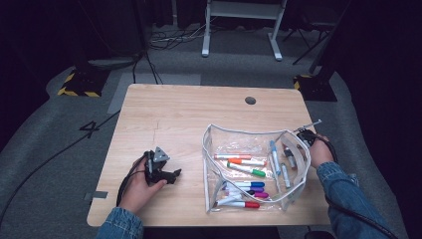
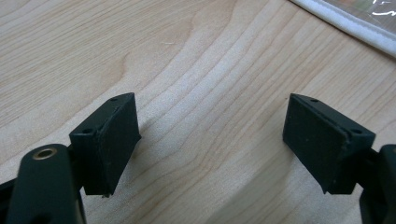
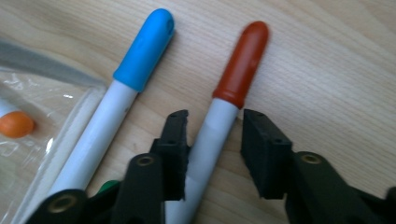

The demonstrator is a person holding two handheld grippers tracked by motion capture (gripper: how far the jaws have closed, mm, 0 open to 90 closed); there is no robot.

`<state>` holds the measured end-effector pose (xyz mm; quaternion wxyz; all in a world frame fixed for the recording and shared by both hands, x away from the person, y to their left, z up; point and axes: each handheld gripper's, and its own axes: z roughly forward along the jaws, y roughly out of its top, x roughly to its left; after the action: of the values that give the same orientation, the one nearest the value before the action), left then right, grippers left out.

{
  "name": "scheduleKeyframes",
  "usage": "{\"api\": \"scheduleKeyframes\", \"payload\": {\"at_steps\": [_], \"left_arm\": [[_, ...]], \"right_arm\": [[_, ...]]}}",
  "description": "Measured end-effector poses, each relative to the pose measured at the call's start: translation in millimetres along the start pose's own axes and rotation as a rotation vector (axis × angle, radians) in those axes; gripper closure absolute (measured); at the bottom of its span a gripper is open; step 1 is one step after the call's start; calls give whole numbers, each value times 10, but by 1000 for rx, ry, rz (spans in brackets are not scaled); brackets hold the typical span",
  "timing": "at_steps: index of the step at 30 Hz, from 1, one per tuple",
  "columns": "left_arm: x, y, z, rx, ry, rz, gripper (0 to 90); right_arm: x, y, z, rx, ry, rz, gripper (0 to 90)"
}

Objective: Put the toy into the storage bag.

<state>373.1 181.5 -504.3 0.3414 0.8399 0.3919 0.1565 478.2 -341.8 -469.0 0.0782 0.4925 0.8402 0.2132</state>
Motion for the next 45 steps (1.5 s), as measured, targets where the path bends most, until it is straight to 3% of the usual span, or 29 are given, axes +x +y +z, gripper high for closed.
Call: {"api": "scheduleKeyframes", "payload": {"at_steps": [4,11,15,19,20,22,24,26,29,30,36,41,43,44,45], "left_arm": [[-7,-2,4,-1,-8,-12,189],[-4,-1,2,-1,-4,-7,190],[-7,-3,4,-1,-10,-13,189],[-6,-2,4,-1,-7,-11,190],[-8,-3,4,-1,-10,-13,190],[-4,-1,2,-1,-4,-7,189],[-4,-1,2,-1,-4,-7,190],[-5,-2,3,-1,-5,-8,190],[-6,-2,4,-1,-8,-12,189],[-7,-2,4,-1,-8,-12,189],[-5,-2,3,-1,-6,-8,189],[-7,-2,4,-1,-8,-12,189],[-6,-2,4,-1,-9,-12,189],[-7,-2,5,-2,-9,-13,189],[-7,-2,5,-2,-9,-13,189]], "right_arm": [[-20,-14,-13,6,-19,26,764],[-40,-26,-55,-7,-38,75,772],[-40,13,-215,-38,-18,73,772],[-11,89,-533,-88,-3,57,772],[-11,89,-533,-88,-3,57,772],[67,145,-796,-124,3,22,772],[89,159,-852,-132,2,11,772],[203,219,-1088,-155,17,-31,772],[272,252,-1207,-167,18,-57,772],[361,293,-1336,-184,26,-80,772],[601,391,-1610,-211,49,-151,772],[941,483,-1858,-241,100,-243,772],[999,494,-1884,-238,105,-260,772],[1128,516,-1918,-237,119,-296,772],[1128,516,-1918,-237,119,-296,772]]}}
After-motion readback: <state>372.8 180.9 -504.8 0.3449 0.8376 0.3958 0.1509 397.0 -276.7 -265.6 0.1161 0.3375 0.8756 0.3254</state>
